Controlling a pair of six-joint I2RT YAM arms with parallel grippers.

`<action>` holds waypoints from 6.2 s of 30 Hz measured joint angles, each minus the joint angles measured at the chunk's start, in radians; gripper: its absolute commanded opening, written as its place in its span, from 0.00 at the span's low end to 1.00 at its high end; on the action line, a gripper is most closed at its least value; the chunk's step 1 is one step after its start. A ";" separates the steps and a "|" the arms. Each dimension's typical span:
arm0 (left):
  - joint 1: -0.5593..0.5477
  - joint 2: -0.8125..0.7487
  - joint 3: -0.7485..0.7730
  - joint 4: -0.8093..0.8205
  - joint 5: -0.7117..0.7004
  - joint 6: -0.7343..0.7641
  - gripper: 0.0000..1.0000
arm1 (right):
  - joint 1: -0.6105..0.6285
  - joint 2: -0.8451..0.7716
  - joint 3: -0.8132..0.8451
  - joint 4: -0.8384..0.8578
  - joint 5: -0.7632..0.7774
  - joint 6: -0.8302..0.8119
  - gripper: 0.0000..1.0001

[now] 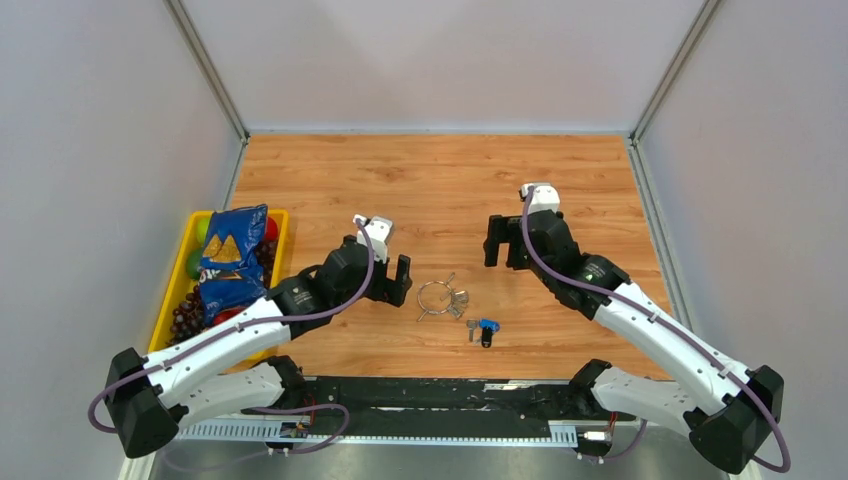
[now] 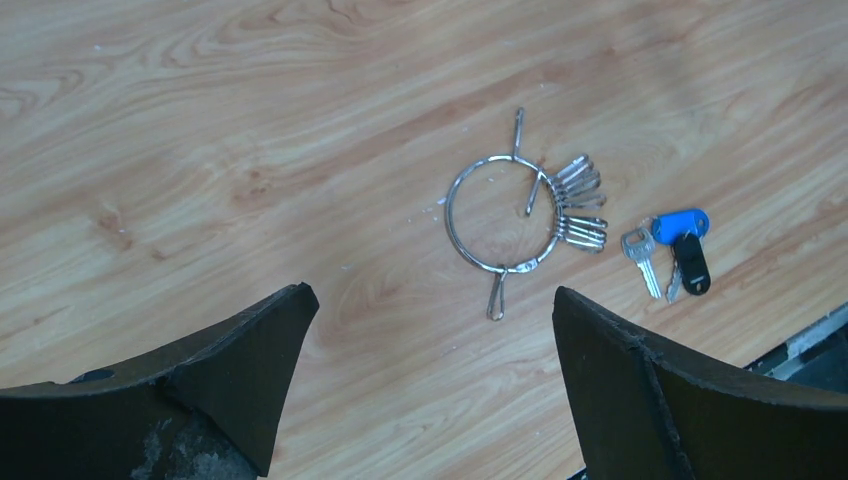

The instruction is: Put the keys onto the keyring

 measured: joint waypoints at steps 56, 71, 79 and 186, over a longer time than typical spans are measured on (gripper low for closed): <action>0.000 -0.321 -0.204 -0.024 0.087 -0.100 1.00 | 0.397 0.547 0.013 0.100 -0.170 0.009 0.27; 0.000 -0.328 -0.204 -0.026 0.084 -0.105 1.00 | 0.341 0.441 -0.011 0.053 -0.067 0.076 0.41; 0.000 -0.306 -0.206 -0.026 0.072 -0.116 1.00 | 0.276 0.582 0.127 0.035 -0.041 0.078 0.44; 0.000 -0.487 -0.219 -0.079 0.027 -0.156 1.00 | 0.260 0.467 0.081 0.369 -0.272 0.261 0.00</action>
